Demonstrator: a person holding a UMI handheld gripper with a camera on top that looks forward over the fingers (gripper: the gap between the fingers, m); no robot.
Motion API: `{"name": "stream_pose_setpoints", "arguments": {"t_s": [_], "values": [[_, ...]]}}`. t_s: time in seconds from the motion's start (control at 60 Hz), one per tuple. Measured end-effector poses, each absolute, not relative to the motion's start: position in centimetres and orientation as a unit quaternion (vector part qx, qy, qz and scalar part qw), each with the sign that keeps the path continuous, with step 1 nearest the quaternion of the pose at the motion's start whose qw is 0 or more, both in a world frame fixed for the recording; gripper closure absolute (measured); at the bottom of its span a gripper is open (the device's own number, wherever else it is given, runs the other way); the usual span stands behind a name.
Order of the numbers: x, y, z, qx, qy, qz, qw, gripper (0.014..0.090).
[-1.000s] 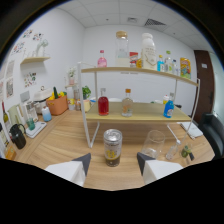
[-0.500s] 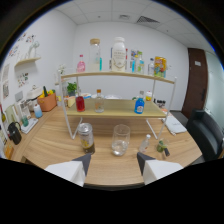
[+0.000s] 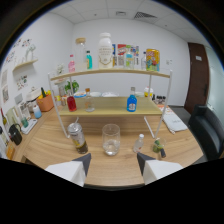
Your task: Make me a cup of Mojito.
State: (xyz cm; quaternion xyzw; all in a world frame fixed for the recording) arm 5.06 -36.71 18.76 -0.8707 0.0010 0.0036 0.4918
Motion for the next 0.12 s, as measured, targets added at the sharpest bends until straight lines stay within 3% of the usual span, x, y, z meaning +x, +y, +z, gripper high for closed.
{"name": "stream_pose_setpoints", "arguments": {"t_s": [0.117], "values": [[5.12,-36.61,18.38,-0.875,0.0,0.01,0.484,0.019]]}}
